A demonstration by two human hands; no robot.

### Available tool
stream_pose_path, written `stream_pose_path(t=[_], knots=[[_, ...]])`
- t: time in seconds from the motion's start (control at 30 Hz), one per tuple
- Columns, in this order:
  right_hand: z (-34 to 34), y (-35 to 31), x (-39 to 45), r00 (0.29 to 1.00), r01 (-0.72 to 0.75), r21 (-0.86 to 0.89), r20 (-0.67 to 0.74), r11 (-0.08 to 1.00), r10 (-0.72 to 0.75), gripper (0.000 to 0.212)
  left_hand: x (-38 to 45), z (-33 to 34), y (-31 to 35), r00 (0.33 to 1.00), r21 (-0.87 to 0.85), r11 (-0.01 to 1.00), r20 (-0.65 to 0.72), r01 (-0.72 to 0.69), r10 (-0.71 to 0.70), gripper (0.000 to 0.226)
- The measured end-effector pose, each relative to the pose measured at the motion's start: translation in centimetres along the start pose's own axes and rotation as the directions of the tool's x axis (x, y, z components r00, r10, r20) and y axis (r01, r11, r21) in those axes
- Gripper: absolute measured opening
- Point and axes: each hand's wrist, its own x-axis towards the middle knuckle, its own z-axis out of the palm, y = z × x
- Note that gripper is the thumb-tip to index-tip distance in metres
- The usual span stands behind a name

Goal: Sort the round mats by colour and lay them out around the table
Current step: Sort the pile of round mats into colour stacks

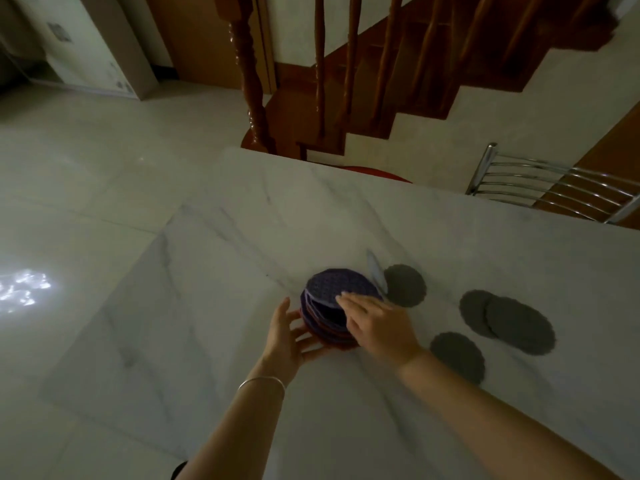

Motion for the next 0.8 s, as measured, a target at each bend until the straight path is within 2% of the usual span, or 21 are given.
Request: stream_pose_path(t=[0.07,0.17,0.3,0.43,0.67,0.8], knots=[[1.0,-0.3,-1.0,0.994,0.017,0.017,0.104,1.0,-0.019,0.038,0.2,-0.1,0.2,1.0,0.01,1.0,0.011,-0.026,0.026,0.046],[1.8,0.2,-1.9,0.982,-0.046,0.035,0.184,0.998,0.038,0.04,0.3,0.0,0.4,0.998,0.066,0.996,0.016,-0.067,0.066,0.038],[2.7,1.4,-2.2,0.921,-0.279,0.144,0.321,0.949,0.222,0.032,0.4,0.1,0.4,0.998,0.105,0.992,0.02,-0.067,0.065,0.028],[3.2,2.5,-2.7,0.875,-0.283,0.167,0.448,0.945,0.183,0.037,0.5,0.3,0.0,0.99,0.194,0.972,-0.014,-0.135,0.14,0.037],[2.7,2.9,-3.2,0.857,-0.351,0.276,0.48,0.895,0.188,0.042,1.2,2.0,-0.6,0.964,0.282,0.944,-0.149,-0.174,0.222,0.041],[2.7,3.2,-3.3,0.849,-0.396,0.323,0.485,0.86,0.209,0.046,2.1,2.4,-0.7,0.903,0.429,0.874,-0.242,-0.228,0.354,0.036]])
